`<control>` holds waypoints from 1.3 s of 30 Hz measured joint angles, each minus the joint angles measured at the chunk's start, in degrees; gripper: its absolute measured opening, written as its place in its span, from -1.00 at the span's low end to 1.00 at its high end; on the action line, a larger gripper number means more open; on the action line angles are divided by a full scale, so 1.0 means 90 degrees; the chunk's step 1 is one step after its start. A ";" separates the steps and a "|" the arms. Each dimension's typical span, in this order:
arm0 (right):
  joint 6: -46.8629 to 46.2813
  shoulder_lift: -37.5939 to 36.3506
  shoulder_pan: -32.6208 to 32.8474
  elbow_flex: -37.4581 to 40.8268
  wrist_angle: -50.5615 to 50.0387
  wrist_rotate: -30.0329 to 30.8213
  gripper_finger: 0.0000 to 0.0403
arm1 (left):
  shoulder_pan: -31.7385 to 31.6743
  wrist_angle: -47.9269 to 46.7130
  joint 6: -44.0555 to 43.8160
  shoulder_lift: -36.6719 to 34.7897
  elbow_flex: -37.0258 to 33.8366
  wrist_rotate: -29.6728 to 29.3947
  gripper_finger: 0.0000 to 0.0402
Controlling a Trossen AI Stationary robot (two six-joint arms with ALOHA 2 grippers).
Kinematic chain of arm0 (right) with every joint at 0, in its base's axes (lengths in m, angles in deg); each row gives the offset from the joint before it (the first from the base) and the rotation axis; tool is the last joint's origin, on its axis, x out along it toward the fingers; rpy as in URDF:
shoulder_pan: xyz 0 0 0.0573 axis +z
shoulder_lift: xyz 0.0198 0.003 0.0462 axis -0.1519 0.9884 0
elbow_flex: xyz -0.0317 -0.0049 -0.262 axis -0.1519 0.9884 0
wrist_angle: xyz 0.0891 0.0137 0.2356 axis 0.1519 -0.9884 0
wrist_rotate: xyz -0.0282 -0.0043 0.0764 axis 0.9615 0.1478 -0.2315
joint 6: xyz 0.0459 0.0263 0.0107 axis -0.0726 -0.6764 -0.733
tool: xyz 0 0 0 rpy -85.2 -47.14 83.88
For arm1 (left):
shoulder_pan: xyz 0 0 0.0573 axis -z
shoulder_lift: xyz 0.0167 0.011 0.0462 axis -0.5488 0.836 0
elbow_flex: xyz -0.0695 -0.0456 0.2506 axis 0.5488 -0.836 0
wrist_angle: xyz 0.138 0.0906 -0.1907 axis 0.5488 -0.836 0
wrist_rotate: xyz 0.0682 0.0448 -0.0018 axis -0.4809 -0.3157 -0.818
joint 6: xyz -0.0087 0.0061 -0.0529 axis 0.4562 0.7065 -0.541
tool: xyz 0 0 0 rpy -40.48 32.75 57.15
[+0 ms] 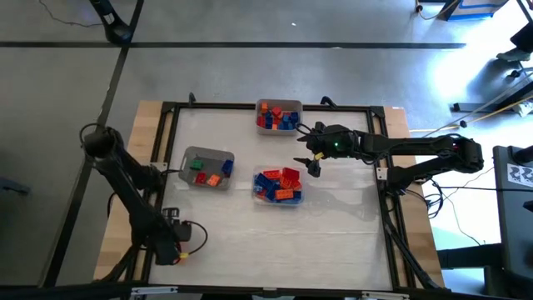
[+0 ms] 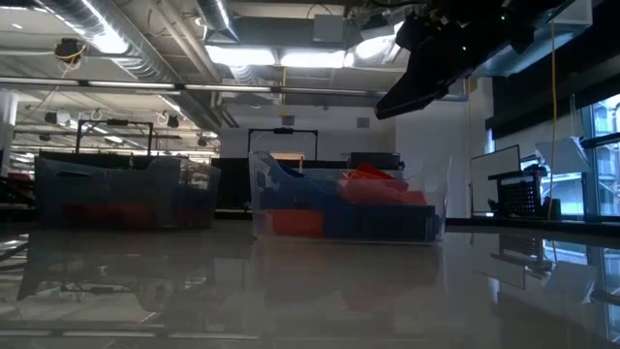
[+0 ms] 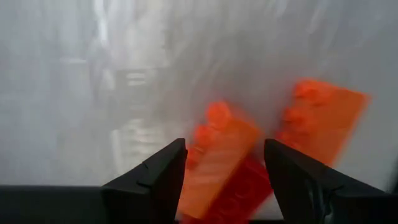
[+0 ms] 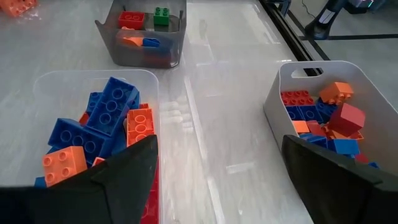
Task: Sort blocks by size
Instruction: Put the big orange game piece into the transparent bin
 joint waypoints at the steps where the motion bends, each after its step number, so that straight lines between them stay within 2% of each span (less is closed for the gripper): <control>1: 0.0000 0.0000 0.0000 0.0000 0.0000 0.0000 0.69 | -0.0001 -0.0021 0.0107 0.0097 0.0000 -0.0059 0.01; 7: -0.0005 0.0000 0.0000 0.0000 -0.0025 0.0000 0.69 | -0.0015 -0.0015 0.0786 0.0589 0.0000 -0.0209 -0.02; 12: -0.0005 0.0000 0.0000 0.0000 -0.0049 0.0000 0.69 | -0.0095 0.0005 0.1401 0.0788 0.0012 -0.0182 -0.25; 17: -0.0005 0.0000 0.0000 0.0000 -0.0052 0.0000 0.69 | -0.0448 -0.0084 0.2065 0.0704 0.0002 -0.0198 -0.60; 23: -0.0006 0.0000 0.0000 0.0000 -0.0142 0.0000 0.69 | -0.1055 -0.0280 0.2579 0.0259 0.0002 -0.0262 -0.63; 29: -0.0007 0.0000 0.0002 0.0000 -0.0147 0.0000 0.69 | -0.1776 -0.0323 0.3306 -0.0552 0.0147 -0.1153 -0.60; 33: -0.0007 0.0000 0.0002 0.0000 -0.0141 0.0000 0.69 | -0.2281 -0.0220 0.4233 -0.1133 0.0413 -0.2172 -0.60; 36: -0.0006 0.0000 0.0002 0.0000 -0.0140 0.0000 0.69 | -0.2679 0.0277 0.4941 -0.1521 0.0538 -0.2860 -0.61; 39: -0.0007 0.0000 0.0002 0.0000 -0.0140 0.0000 0.69 | -0.3134 0.1092 0.5587 -0.1819 0.0542 -0.3235 -0.59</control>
